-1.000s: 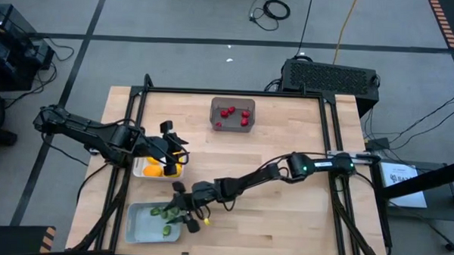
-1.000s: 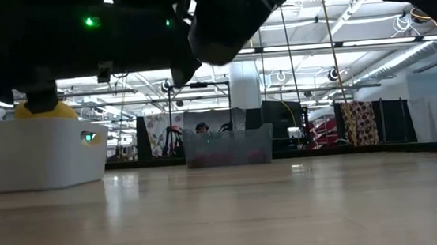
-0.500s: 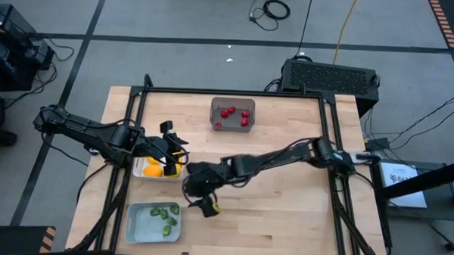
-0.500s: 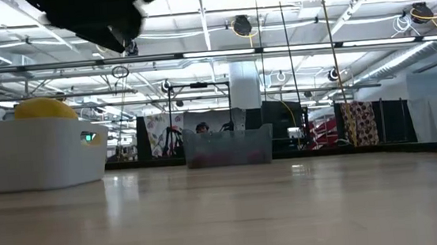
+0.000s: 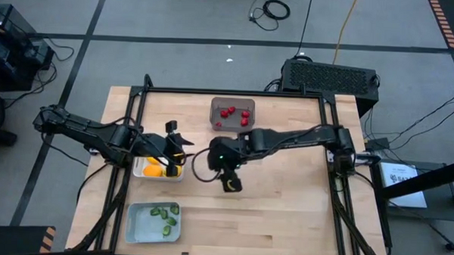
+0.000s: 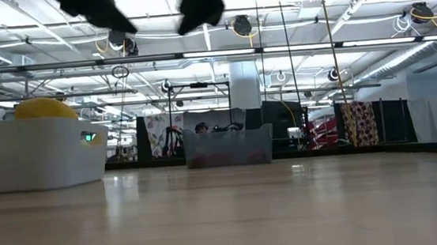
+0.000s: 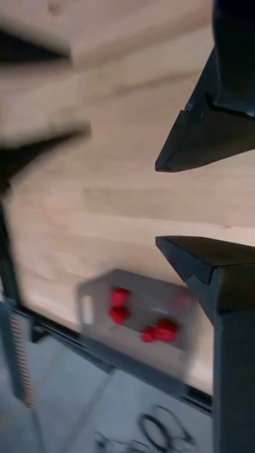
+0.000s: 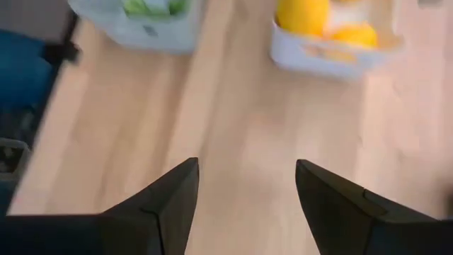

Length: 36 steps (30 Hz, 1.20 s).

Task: Sort produce into baskets
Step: Return to Home Position

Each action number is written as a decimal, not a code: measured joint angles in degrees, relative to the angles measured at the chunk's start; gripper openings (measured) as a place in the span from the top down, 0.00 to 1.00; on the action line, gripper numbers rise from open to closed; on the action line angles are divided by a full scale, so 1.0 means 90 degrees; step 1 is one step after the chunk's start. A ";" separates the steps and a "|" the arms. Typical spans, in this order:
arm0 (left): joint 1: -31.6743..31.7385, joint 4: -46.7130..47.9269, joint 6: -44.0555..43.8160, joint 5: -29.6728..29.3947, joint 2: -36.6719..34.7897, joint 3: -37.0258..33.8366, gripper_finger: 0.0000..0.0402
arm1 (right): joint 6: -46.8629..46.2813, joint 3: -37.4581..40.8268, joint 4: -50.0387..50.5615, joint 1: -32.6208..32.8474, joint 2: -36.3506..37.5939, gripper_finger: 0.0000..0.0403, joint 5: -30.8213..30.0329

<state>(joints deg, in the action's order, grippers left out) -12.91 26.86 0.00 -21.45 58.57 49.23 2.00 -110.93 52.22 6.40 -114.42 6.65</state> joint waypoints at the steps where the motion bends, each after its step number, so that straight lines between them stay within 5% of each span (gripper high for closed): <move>1: 0.0004 -0.0168 0.0112 0.0095 0.0000 0.0000 0.59 | 0.0011 0.0007 0.0215 -0.0006 0.0071 0.44 -0.0078; 5: 0.0022 -0.0835 0.0631 0.0559 0.0000 -0.0002 0.59 | 0.0101 0.0313 0.0472 -0.0091 0.0489 0.44 -0.0543; 9: 0.0022 -0.1507 0.1088 0.1176 0.0002 -0.0002 0.59 | 0.0121 0.1518 -0.0025 -0.0334 0.1385 0.47 -0.0709; 15: 0.0159 -0.2069 0.1388 0.1798 0.0005 -0.0154 0.59 | -0.0393 0.4446 -0.2617 -0.0741 0.3496 0.53 -0.0753; 23: 0.0718 -0.4130 0.1373 0.2249 0.0005 -0.1534 0.59 | -0.1121 0.7616 -0.5913 -0.0878 0.5583 0.57 -0.0747; 29: 0.1343 -0.5293 0.1005 0.2660 -0.0125 -0.2409 0.59 | -0.1319 0.8747 -0.6675 -0.0878 0.6282 0.61 -0.0738; 36: 0.1984 -0.5267 0.0523 0.3076 -0.0835 -0.2993 0.59 | -0.1157 0.9530 -0.7292 -0.0948 0.6710 0.69 -0.0737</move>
<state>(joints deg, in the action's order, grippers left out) 4.95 -20.54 4.71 6.23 51.05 22.29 -8.41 -25.17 -13.41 -2.13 -54.03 0.02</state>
